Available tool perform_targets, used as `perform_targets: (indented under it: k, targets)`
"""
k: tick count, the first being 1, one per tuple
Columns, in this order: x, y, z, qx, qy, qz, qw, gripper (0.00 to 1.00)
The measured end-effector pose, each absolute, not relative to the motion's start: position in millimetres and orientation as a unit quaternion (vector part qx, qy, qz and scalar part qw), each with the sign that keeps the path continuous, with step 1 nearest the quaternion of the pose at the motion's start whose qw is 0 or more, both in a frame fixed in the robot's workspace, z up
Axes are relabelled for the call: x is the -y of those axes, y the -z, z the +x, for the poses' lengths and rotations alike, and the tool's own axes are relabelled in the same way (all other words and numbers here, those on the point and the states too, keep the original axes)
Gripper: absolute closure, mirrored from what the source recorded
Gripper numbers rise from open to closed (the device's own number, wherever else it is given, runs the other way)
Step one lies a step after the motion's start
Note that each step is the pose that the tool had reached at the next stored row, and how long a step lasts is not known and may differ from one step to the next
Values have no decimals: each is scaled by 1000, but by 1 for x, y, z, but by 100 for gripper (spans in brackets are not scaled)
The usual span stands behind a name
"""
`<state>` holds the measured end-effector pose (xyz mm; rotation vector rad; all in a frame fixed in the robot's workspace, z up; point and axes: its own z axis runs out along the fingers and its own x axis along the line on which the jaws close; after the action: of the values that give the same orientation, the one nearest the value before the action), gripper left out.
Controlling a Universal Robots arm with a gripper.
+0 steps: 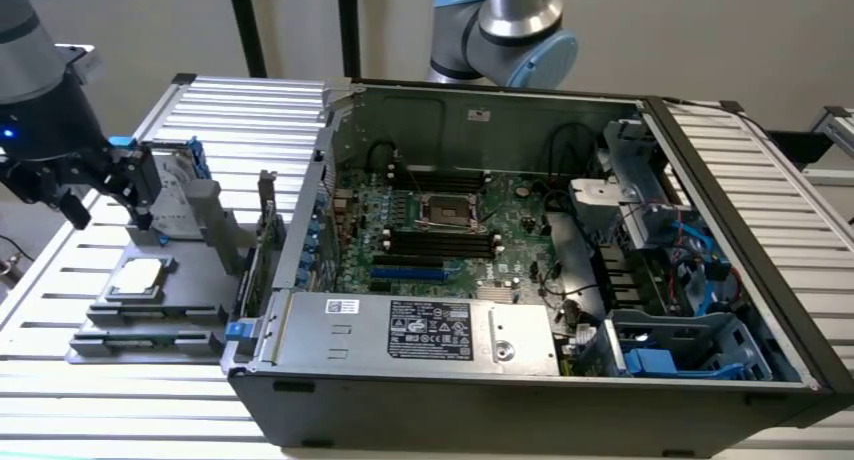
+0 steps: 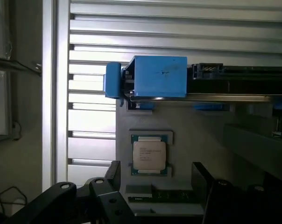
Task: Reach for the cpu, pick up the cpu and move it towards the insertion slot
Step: 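Pick up the cpu and move it towards the insertion slot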
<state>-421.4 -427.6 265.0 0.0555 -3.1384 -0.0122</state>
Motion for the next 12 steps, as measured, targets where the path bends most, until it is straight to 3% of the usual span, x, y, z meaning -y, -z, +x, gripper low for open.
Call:
perform_targets:
  k: [12]
  targets:
    - [433, -243, -421, 1000, 4, 18, 1, 29]
